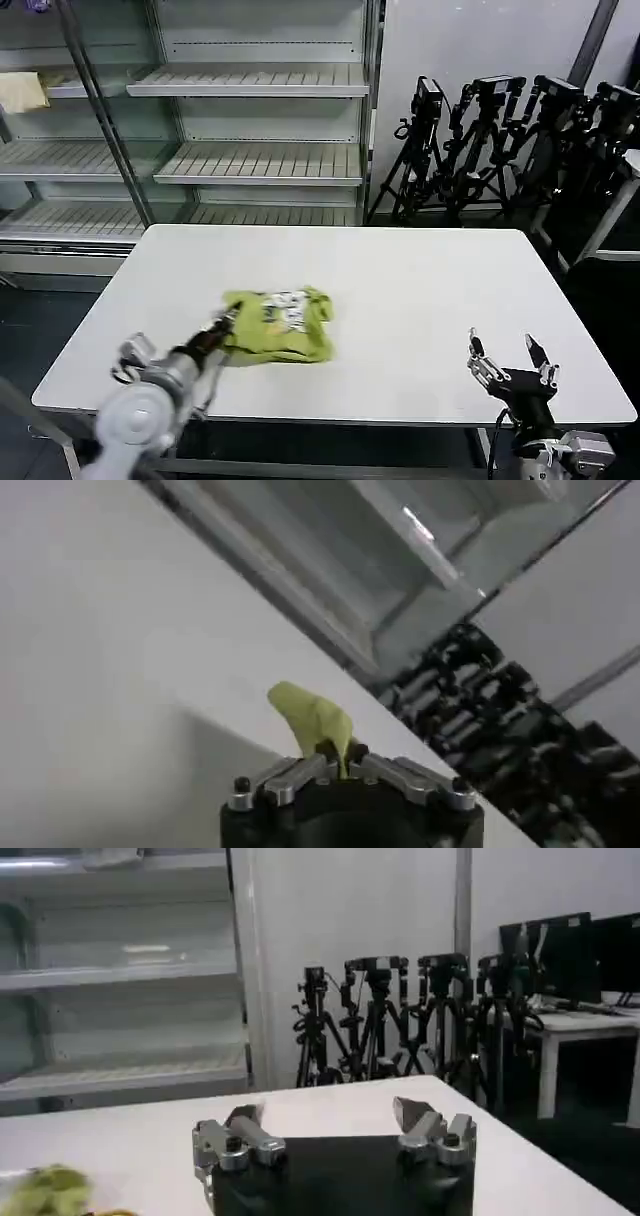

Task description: Fold and organize the clothes.

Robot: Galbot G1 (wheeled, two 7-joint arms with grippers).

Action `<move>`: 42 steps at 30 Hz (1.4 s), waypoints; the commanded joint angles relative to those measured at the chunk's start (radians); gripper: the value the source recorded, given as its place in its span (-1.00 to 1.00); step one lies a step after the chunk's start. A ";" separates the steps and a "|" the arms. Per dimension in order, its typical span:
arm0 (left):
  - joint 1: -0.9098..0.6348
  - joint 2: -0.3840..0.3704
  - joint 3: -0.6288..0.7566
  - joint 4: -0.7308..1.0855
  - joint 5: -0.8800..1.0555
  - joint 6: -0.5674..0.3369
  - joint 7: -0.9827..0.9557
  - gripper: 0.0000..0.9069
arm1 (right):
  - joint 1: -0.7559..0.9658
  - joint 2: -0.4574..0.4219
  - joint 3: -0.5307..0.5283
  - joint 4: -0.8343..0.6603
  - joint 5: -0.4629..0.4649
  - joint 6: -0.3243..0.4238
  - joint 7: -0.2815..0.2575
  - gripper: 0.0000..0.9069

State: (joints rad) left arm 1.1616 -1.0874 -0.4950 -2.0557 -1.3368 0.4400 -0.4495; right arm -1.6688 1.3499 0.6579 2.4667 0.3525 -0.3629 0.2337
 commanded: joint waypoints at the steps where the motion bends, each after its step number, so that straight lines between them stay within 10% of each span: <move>1: -0.046 0.409 -0.183 -0.111 0.155 0.133 0.044 -0.93 | 0.044 0.003 -0.022 -0.005 0.000 0.002 -0.002 1.00; 7: -0.061 0.426 0.125 -0.203 0.511 0.136 0.101 -0.93 | 0.047 0.010 -0.022 -0.001 -0.001 0.009 -0.004 1.00; 17: -0.322 -0.055 0.769 0.161 0.821 0.139 0.031 -0.93 | 0.013 0.061 -0.014 0.013 -0.052 0.026 -0.009 1.00; 28: -0.620 -0.406 0.861 0.487 0.633 0.137 -0.042 -0.93 | -0.034 0.112 0.006 0.033 -0.067 0.043 -0.013 1.00; 42: -0.708 -0.453 0.753 0.446 0.454 0.108 -0.069 -0.93 | -0.022 0.110 -0.002 0.035 -0.066 0.037 -0.013 1.00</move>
State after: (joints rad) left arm 0.5719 -1.4444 0.2744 -1.6351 -0.7581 0.5689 -0.4962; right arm -1.6873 1.4538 0.6540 2.5010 0.2908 -0.3255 0.2208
